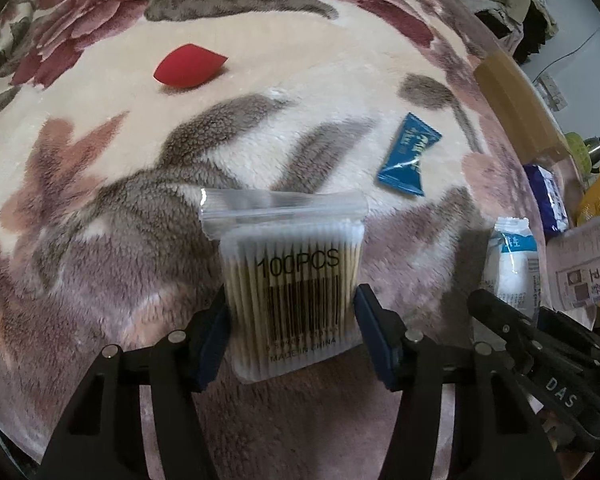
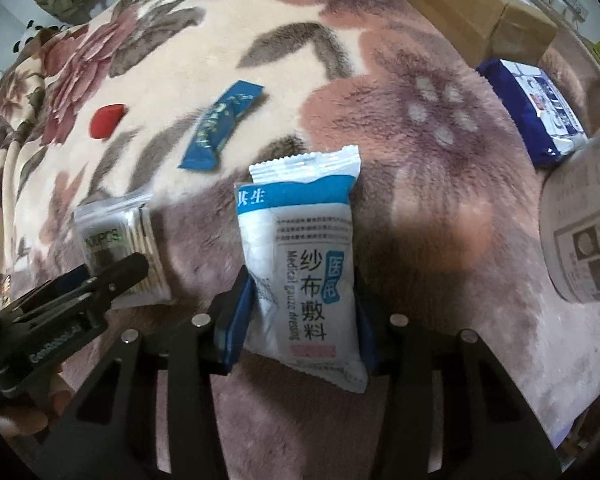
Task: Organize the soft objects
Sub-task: 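Lift and carry the cotton-swab pack and gauze pack over the orange basket with both tools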
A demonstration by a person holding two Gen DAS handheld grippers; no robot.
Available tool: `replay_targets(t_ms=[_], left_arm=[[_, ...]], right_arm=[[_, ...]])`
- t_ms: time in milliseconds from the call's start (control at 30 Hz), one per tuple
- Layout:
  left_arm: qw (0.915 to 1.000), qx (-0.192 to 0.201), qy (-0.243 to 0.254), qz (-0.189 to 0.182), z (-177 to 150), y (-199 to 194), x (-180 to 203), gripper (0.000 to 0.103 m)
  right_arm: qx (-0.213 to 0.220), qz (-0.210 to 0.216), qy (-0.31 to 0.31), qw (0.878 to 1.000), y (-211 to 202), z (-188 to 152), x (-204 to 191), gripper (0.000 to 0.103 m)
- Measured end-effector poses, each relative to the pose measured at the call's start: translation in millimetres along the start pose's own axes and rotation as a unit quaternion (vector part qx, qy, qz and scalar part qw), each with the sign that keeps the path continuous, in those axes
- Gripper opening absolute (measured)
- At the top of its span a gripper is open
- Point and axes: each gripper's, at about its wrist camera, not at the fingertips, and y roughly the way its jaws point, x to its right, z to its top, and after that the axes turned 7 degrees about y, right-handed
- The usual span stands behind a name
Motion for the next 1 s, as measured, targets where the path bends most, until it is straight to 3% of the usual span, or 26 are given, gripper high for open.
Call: replay_targets(t_ms=[600,1000], left_arm=[[0.9994,0.026,0.025,-0.004,-41,-51,31,0.061],[0.9979,0.039,0.048,-0.014,-51,-68,71,0.061]], right_arm=[[0.025,0.002,0.008,1.0,-50,-43,7,0.046],[0.054,-0.002,0.027,0.998,-85,-54,38,0.046]])
